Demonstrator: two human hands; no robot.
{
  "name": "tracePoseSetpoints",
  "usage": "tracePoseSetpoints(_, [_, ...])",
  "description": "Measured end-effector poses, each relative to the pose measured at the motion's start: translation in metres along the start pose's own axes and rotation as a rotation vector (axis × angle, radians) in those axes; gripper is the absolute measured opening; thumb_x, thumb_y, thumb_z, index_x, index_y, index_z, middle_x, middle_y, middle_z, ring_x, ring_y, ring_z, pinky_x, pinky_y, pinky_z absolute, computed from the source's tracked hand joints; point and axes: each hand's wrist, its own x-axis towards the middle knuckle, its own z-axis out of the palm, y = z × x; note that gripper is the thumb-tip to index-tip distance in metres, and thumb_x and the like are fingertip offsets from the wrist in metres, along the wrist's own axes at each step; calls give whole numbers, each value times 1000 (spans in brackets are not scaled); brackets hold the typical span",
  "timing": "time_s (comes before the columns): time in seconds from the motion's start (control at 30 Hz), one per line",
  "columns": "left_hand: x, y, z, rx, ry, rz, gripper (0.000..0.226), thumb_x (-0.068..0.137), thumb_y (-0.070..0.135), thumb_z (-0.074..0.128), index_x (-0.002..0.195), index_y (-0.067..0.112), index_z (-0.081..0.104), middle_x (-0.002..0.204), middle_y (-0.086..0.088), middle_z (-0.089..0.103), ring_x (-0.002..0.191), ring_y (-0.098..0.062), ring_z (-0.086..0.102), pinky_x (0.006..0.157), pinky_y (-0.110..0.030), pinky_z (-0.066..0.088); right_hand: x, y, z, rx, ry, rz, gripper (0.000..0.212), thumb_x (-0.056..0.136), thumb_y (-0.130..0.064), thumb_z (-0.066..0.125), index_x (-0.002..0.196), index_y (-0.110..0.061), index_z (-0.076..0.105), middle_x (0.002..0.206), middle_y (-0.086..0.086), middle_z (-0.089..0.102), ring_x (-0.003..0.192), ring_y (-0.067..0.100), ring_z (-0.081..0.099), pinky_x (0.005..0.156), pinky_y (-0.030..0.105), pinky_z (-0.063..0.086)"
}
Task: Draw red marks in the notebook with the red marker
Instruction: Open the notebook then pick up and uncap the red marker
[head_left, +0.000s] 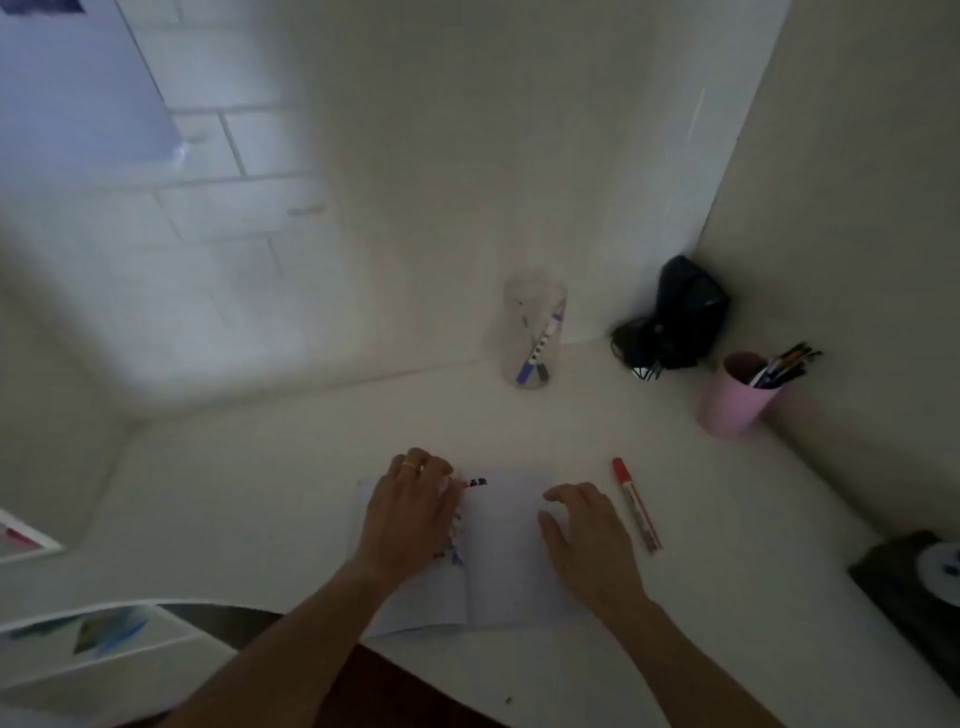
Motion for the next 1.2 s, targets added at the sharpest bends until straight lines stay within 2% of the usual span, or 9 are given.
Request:
tracePoseSetpoints(0.13, [-26,-16,27,101,-29,20,32,97,36,43,106,17,67,105,-7,66,97,-31,62,89,-44,50,-15,7,26,-86,35,-89,26,86,-35,54,98,-18,69,101,6,65,89,30,59,82,42,53])
tracePoseSetpoints(0.23, [-37,-21,36,116,33,28,29,95,34,48,106,16,68,105,-9,68,96,-33,63,91,-45,50,-23,10,36,-141,109,-135,26,87,-34,52,100,-18,68,103,5,64,90,29,56,83,42,50])
tracePoseSetpoints(0.4, [-36,-17,39,166,118,53,37,92,39,41,95,14,68,97,-11,68,89,-36,63,76,-44,54,-22,13,43,-228,179,-173,29,87,-37,47,95,-17,67,97,6,65,85,29,57,78,42,50])
tracePoseSetpoints(0.53, [-39,-16,42,194,158,60,46,94,45,34,95,14,69,96,-11,70,90,-35,64,75,-45,56,-25,16,48,-277,202,-208,39,89,-37,39,95,-15,70,95,7,68,85,31,58,80,44,51])
tracePoseSetpoints(0.67, [-52,-8,34,235,105,52,53,93,43,27,95,12,70,99,-13,71,93,-37,65,75,-48,57,-35,9,39,-234,157,-158,28,93,-27,49,104,-14,71,105,7,70,97,29,59,84,39,52])
tracePoseSetpoints(0.83, [-46,-10,39,347,47,61,45,94,36,30,91,11,68,95,-15,70,88,-38,65,73,-48,58,-36,5,36,-238,140,-154,27,94,-25,48,107,-15,69,110,4,69,100,25,58,84,37,51])
tracePoseSetpoints(0.97, [-35,-10,34,440,5,160,33,89,30,41,87,11,67,86,-12,71,77,-35,70,58,-41,57,-30,6,40,-273,139,-163,22,90,-24,50,97,-13,68,99,5,68,92,26,58,77,38,52])
tracePoseSetpoints(1.1, [-4,-1,27,537,-32,262,33,99,33,39,109,12,62,109,-11,70,99,-34,71,75,-39,54,-15,6,29,-330,11,-207,24,96,-32,44,101,-18,64,104,2,62,98,23,57,81,37,51])
tracePoseSetpoints(1.2, [23,2,20,671,-77,292,34,101,38,42,107,13,63,108,-11,71,97,-35,71,70,-35,41,1,7,7,-315,-55,-223,28,99,-37,44,115,-25,63,117,-3,60,107,19,56,89,34,50])
